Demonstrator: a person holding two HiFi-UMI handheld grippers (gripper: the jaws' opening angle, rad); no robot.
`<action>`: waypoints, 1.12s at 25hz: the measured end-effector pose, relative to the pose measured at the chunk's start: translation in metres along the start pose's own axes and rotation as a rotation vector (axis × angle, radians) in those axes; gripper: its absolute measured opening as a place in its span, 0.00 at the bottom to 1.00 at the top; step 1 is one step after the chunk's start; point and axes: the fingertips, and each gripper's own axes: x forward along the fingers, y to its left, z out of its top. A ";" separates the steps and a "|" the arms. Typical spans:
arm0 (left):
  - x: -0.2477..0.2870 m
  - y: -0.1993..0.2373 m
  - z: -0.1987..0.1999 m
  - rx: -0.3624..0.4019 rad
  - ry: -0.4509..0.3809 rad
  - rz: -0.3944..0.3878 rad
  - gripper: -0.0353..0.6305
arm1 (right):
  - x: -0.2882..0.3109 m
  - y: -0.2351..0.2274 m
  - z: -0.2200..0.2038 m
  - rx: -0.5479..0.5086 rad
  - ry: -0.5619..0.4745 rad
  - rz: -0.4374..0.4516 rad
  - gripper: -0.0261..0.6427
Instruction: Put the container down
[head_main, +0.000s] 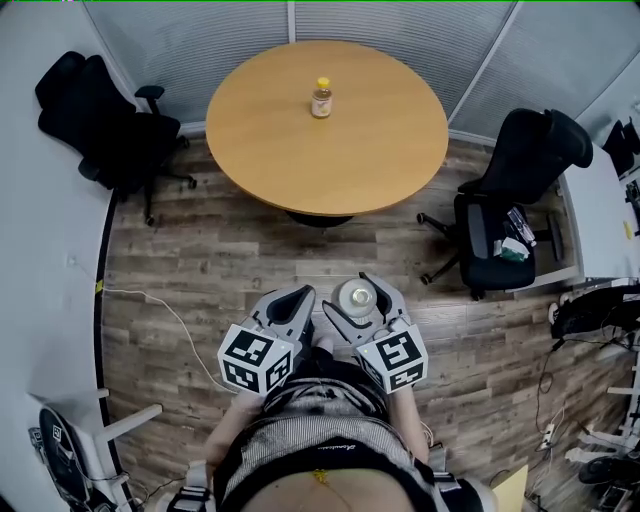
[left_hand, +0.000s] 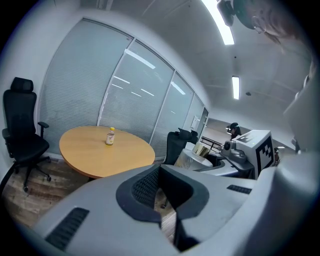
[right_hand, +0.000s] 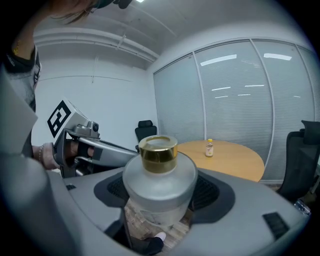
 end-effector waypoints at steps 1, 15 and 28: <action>0.003 0.003 0.002 -0.001 0.000 -0.004 0.09 | 0.002 -0.002 0.001 0.002 -0.002 -0.004 0.56; 0.057 0.049 0.045 0.029 0.020 -0.102 0.09 | 0.056 -0.047 0.039 0.000 -0.032 -0.064 0.56; 0.078 0.093 0.069 0.045 0.032 -0.136 0.09 | 0.101 -0.064 0.064 0.005 -0.042 -0.099 0.56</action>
